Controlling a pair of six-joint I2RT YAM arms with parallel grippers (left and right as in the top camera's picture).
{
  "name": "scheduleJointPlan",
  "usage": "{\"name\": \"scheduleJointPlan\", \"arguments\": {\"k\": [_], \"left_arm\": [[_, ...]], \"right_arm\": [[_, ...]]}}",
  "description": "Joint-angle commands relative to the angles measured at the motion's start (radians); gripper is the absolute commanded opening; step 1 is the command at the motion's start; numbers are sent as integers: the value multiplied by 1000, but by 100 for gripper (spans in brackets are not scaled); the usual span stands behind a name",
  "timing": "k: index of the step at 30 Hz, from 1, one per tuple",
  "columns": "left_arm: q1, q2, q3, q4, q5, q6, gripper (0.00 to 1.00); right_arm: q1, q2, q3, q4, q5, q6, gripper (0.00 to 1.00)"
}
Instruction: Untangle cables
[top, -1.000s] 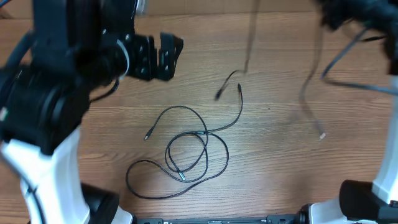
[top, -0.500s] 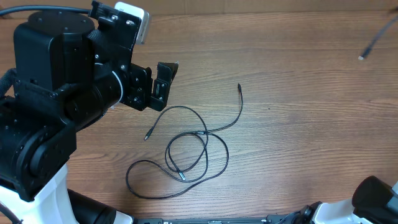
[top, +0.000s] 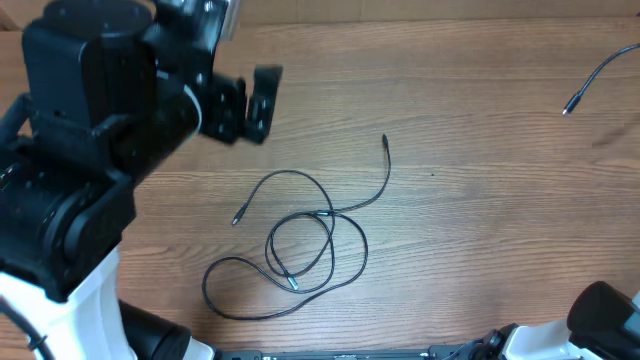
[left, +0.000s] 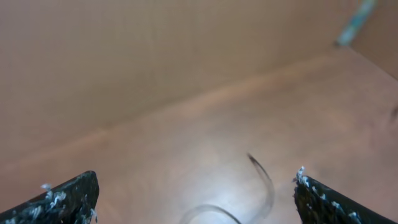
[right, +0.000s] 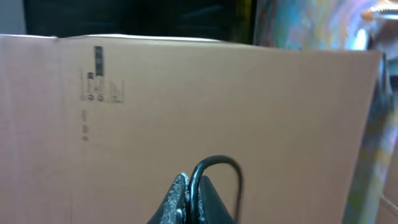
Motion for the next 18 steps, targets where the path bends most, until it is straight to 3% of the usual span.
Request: {"name": "scheduleJointPlan", "arguments": {"k": [1, 6, 11, 18], "left_arm": [[-5, 7, -1, 58, -192, 35, 100], [-3, 31, -1, 135, -237, -11, 100], [-3, 70, -1, 160, -249, -5, 100], [-13, 100, -1, 64, -149, -5, 100]], "right_arm": [[4, -3, 9, -5, 31, 27, 4], [46, 4, 9, -4, 25, 19, 4], [121, 37, 8, -31, 58, -147, 4], [160, 187, 7, 18, 457, -249, 4]]}}
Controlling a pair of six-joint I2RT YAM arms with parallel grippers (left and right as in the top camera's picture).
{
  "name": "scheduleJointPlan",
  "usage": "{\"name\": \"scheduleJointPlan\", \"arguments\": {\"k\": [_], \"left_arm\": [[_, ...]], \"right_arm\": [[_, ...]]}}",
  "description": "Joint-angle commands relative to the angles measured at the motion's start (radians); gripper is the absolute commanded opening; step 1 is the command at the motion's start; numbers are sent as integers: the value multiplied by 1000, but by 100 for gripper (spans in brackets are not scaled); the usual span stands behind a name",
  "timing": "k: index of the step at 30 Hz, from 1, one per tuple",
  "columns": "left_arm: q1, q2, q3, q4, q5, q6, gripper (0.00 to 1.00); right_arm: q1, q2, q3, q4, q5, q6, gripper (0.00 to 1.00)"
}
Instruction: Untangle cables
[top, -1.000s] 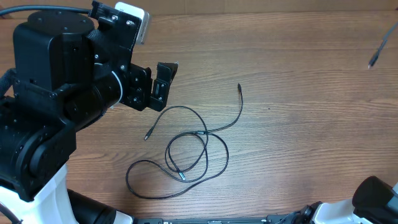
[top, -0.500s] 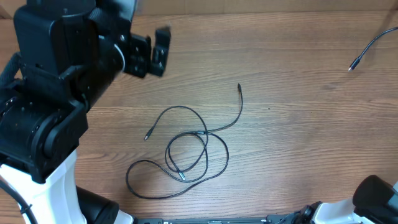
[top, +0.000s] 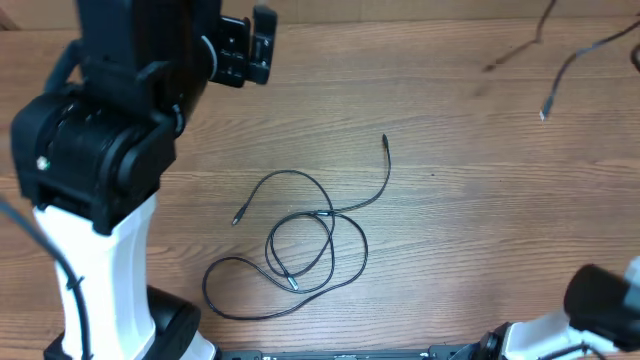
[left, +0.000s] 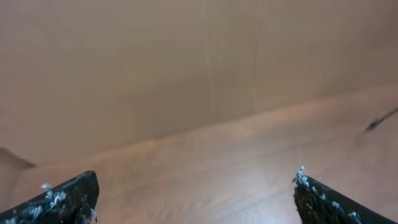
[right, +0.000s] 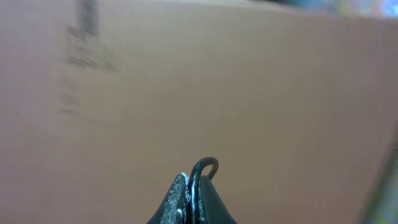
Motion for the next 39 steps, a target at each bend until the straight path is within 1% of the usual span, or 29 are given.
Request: {"name": "scheduleJointPlan", "arguments": {"k": [1, 2, 4, 5, 6, 8, 10, 12, 14, 17, 21, 24, 26, 27, 28, 32, 35, 39], "left_arm": [[-11, 2, 3, -43, 50, -3, 100], [-13, 2, 3, -56, 47, -3, 100], [-13, 2, 3, -61, 36, -2, 100], [-13, 2, 3, -43, -7, -2, 100], [-13, 3, 3, -27, -39, 3, 100], [-12, 11, 3, 10, -83, 56, 100], [-12, 29, 3, 52, -119, 136, 100], [-12, 52, 3, 94, -165, 166, 100], [-12, 78, 3, 135, -190, 166, 100], [-13, 119, 3, 173, -189, 173, 100], [-13, 173, 3, 176, -188, 173, 100], [-13, 198, 3, 163, -193, 173, 100], [-13, 205, 3, 151, -208, 171, 88], [-13, 208, 3, 148, -225, 167, 84], [-13, 208, 3, 148, -250, 156, 83], [-13, 208, 3, 145, -291, 146, 84], [-13, 208, 3, 141, -298, 146, 86], [-13, 208, 3, 140, -298, 146, 88]], "right_arm": [[-7, 101, 7, 71, 332, -72, 4], [-10, 131, 7, 127, 412, -90, 4], [-22, 189, 7, 252, 506, -132, 4], [-43, 245, 7, 377, 553, -179, 4], [-53, 272, 7, 425, 572, -195, 4], [-70, 315, 7, 484, 601, -195, 4], [-85, 357, 7, 523, 602, -224, 4], [-102, 406, 7, 545, 606, -229, 4], [-124, 454, 7, 540, 606, -188, 4], [-164, 553, 7, 512, 602, -73, 4], [-205, 669, 7, 438, 593, 53, 4], [-219, 731, 7, 383, 555, 76, 4], [-223, 764, 7, 335, 553, 89, 4], [-225, 779, 7, 314, 553, 89, 4], [-225, 796, 7, 293, 553, 92, 4], [-225, 859, 6, 210, 553, 101, 4], [-225, 894, 6, 183, 549, 152, 4], [-224, 933, 6, 155, 526, 156, 10]]}}
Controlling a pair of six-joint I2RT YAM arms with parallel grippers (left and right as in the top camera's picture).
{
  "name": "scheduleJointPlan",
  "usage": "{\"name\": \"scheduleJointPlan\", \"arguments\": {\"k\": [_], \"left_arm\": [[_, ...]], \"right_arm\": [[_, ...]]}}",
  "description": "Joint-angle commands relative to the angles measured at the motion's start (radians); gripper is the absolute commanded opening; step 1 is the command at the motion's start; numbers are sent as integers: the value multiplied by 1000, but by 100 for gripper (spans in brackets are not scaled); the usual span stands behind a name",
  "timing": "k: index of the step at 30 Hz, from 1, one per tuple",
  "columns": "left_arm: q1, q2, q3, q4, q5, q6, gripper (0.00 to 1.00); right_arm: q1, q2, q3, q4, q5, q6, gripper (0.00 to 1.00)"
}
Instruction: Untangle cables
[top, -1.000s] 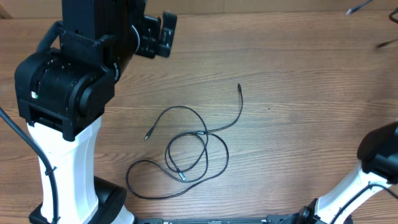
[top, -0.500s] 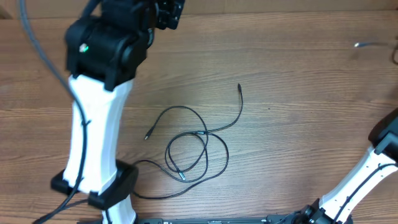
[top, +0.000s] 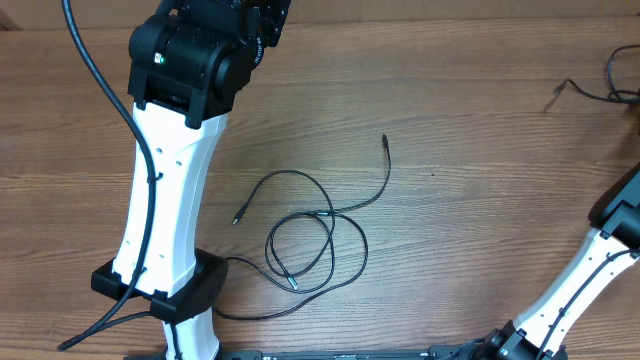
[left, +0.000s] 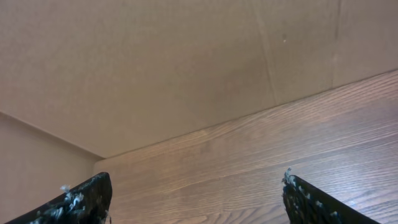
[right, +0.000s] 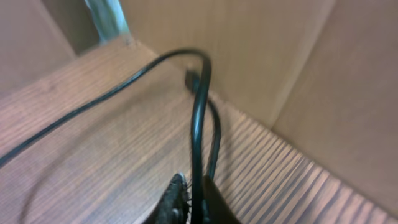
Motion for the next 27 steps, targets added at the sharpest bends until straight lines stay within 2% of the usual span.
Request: {"name": "scheduleJointPlan", "arguments": {"k": [1, 3, 4, 5, 6, 10, 12, 16, 22, 27], "left_arm": [[-6, -13, 5, -2, -26, -10, 88], [-6, -13, 5, -8, -26, -10, 89], [-6, -13, 5, -11, -26, -10, 84], [-6, -13, 5, -16, -26, -8, 72], [-6, -13, 5, -20, -26, -2, 70], [-6, -13, 5, -19, -26, -3, 77], [-6, -13, 5, -21, -26, -3, 79], [-6, -13, 5, -32, -26, -4, 79], [-6, -13, 5, -53, -26, -3, 83], [-6, -13, 5, -52, -26, -4, 88]], "right_arm": [[4, 50, 10, -21, -17, 32, 11], [4, 55, 10, -36, -17, 32, 15], [4, 56, 10, -39, -17, 32, 35], [4, 56, 10, -46, -17, 33, 100], [4, 48, 12, -61, -21, 37, 100], [22, -35, 13, -82, -128, 77, 100], [43, -106, 23, -81, -196, 76, 100], [114, -278, 45, -116, -208, 40, 100], [263, -544, 58, -307, -213, 31, 100], [418, -654, 58, -478, -299, 31, 100]]}}
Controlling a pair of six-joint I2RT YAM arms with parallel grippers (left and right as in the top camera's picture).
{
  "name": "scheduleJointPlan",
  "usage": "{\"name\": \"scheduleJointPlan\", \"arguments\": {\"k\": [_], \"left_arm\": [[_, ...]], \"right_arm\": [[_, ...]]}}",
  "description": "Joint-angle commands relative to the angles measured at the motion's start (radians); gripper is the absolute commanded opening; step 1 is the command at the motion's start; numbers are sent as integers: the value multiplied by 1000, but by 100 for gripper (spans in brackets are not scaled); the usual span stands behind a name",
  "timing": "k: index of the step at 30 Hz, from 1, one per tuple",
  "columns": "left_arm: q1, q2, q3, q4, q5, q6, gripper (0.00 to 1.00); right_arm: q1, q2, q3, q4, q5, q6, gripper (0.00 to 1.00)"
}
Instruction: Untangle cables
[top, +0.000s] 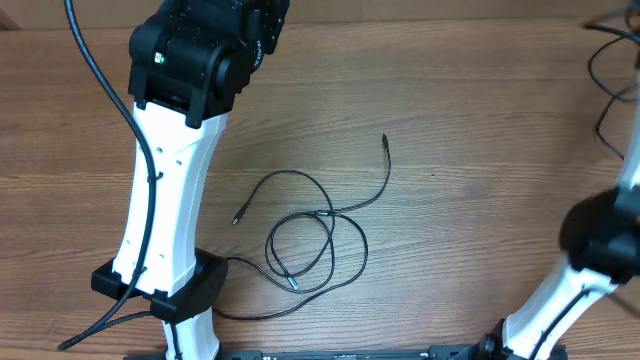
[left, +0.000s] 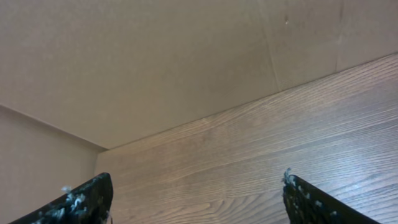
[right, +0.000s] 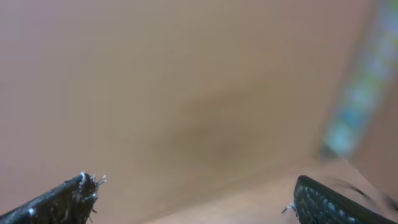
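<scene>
A tangle of thin black cable (top: 300, 243) lies in overlapping loops at mid-table, with plug ends at the top (top: 385, 141), the left (top: 237, 217) and inside the loops (top: 292, 285). A separate black cable (top: 604, 62) lies at the table's far right corner. My left gripper (left: 196, 200) is open and empty at the back left corner, facing the cardboard wall. My right gripper (right: 193, 200) is open wide with nothing between its fingers; its view is blurred. The right arm (top: 600, 235) stands at the right edge.
A cardboard wall (left: 155, 56) runs behind the wooden table (top: 480, 200) and along its left side. The left arm's white column (top: 165, 200) rises from its base (top: 160, 290) close to the tangle's left loop.
My right gripper was shut on the separate black cable at the far right corner; now it is open and the cable lies there free. The right arm has shifted. The left arm is unmoved.
First my right gripper held one cable raised at the right, apart from the tangle, while the open left gripper hovered at the left. The left arm then stood at the back left corner. The held cable reached the far right corner and is now released.
</scene>
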Motion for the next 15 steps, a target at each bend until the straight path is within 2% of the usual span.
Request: {"name": "scheduleJointPlan", "arguments": {"k": [1, 4, 9, 12, 15], "left_arm": [[-6, -13, 5, 1, -19, 0, 88], [-6, -13, 5, 9, -39, -6, 90], [-4, -13, 5, 18, -74, -8, 95], [-1, -13, 5, 18, -74, -8, 96], [6, -13, 5, 21, -79, -11, 97]], "right_arm": [[94, -40, 3, -103, -101, -8, 100], [193, -38, 0, -251, -167, 16, 100], [347, -37, -18, -544, -173, 177, 100], [451, -36, -18, -745, -192, 165, 100], [557, -36, -18, -906, -190, 43, 100]]}}
